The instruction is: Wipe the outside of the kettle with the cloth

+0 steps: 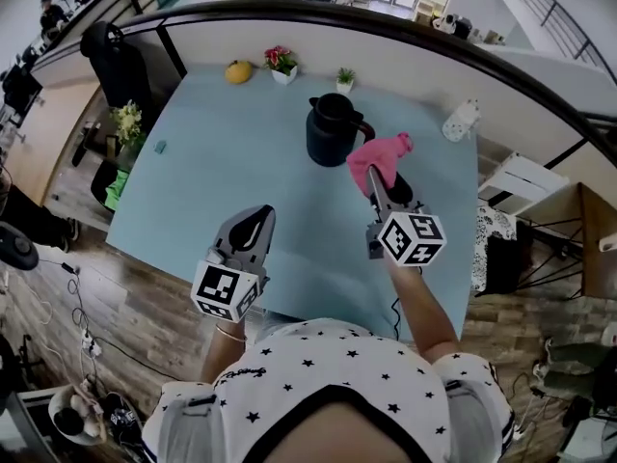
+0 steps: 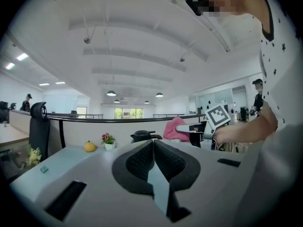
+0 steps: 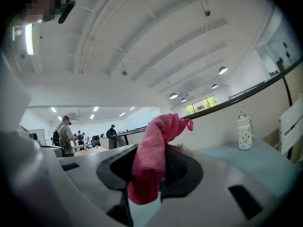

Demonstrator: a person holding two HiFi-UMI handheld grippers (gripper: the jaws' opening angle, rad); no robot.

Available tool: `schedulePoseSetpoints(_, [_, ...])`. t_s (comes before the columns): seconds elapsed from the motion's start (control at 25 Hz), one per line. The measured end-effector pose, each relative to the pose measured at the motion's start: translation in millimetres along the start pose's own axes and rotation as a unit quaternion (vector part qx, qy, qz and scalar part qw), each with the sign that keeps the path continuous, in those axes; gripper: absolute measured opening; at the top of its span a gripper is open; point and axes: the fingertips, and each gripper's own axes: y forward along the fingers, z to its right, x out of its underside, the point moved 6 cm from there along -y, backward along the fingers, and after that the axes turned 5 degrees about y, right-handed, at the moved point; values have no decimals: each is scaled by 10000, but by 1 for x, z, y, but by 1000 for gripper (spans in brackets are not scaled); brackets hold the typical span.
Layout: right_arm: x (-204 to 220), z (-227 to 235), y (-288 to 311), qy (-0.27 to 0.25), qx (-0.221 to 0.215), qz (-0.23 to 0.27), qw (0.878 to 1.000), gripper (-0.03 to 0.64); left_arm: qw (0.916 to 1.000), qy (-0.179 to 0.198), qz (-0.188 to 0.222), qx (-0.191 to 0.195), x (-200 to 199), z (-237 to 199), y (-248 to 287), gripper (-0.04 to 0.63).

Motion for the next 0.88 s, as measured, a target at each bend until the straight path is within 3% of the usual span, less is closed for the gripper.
schedulePoseSetpoints(0.4, [13,-11,80,-230,633,-91,9977,133,9993,-33,-82,359,5,-69,15,31])
schedulePoseSetpoints(0.88, [35,15,111,-628,1197,-502,9896,133,9987,-230,-230,385,21,-83,22,31])
